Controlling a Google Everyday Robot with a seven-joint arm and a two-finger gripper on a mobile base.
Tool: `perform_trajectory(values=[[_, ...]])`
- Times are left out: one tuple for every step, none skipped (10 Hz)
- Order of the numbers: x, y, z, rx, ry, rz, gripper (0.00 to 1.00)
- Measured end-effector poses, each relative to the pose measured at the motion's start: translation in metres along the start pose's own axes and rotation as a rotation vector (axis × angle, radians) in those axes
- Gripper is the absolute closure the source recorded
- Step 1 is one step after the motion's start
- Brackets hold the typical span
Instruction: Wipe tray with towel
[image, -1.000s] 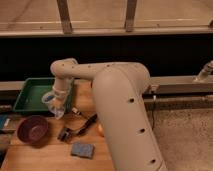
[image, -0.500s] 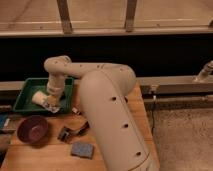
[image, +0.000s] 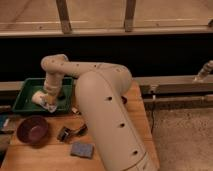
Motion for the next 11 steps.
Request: perform_trajectory(values=[[0.0, 0.001, 0.001, -0.001, 0.001, -0.001, 1.0], [0.0, 0.0, 0.0, 0.0, 0.001, 0.001, 1.0], [0.003, -0.001, -0.001, 0.008, -0.001, 0.013, 1.0], [0.007, 0.001, 0.003, 0.037, -0.031, 0.044, 1.0], [0.017, -0.002, 0.004, 0.084, -0.092, 0.084, 1.0], [0.028, -0.009, 0.008, 0.14, -0.157, 0.123, 1.0], [0.031, -0.01, 0.012, 0.155, -0.174, 0.135, 1.0], [0.031, -0.011, 0.013, 0.162, -0.169, 0.143, 1.0], [0.032, -0.014, 0.012, 0.168, -0.168, 0.149, 1.0], [0.036, -0.024, 0.008, 0.184, -0.162, 0.155, 1.0], [0.031, -0.027, 0.008, 0.189, -0.157, 0.146, 1.0]])
